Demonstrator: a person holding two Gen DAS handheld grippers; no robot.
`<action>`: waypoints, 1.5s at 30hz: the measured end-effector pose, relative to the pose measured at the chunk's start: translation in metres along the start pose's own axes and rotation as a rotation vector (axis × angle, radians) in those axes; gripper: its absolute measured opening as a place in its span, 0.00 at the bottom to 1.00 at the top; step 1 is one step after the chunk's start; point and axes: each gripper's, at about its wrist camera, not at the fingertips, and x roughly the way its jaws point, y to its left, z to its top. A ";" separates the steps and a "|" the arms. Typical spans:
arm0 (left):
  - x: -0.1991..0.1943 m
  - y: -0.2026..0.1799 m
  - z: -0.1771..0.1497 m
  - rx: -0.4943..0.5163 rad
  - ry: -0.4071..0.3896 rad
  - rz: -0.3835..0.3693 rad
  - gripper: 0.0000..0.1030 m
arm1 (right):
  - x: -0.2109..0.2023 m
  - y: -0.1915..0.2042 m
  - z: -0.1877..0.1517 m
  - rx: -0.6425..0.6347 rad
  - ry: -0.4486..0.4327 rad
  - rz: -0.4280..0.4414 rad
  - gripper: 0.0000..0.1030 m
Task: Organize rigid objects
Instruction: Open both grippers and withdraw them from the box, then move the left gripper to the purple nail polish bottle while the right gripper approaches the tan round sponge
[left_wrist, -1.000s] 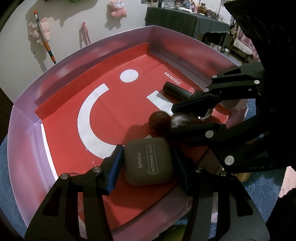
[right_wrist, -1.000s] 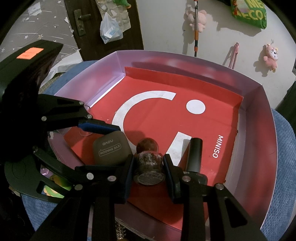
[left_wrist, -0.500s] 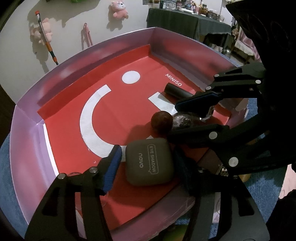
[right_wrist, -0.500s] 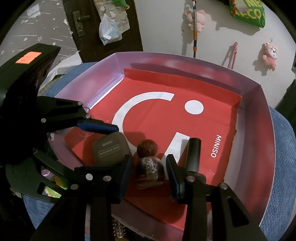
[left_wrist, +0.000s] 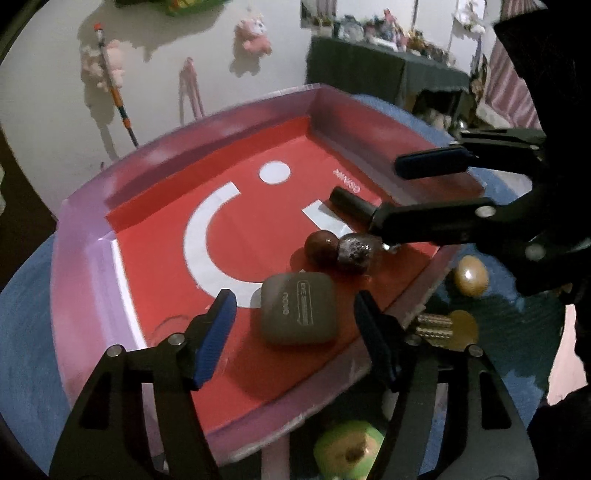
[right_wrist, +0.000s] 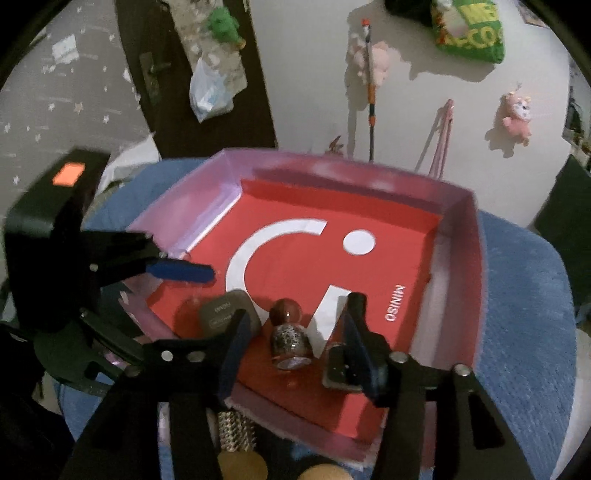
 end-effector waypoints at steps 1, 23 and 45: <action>-0.006 0.000 -0.002 -0.013 -0.017 0.004 0.64 | -0.007 0.001 -0.001 0.005 -0.015 -0.001 0.64; -0.146 -0.071 -0.105 -0.155 -0.551 0.204 0.96 | -0.146 0.101 -0.093 -0.010 -0.425 -0.247 1.00; -0.084 -0.054 -0.164 -0.374 -0.358 0.210 0.96 | -0.084 0.081 -0.167 0.180 -0.299 -0.318 1.00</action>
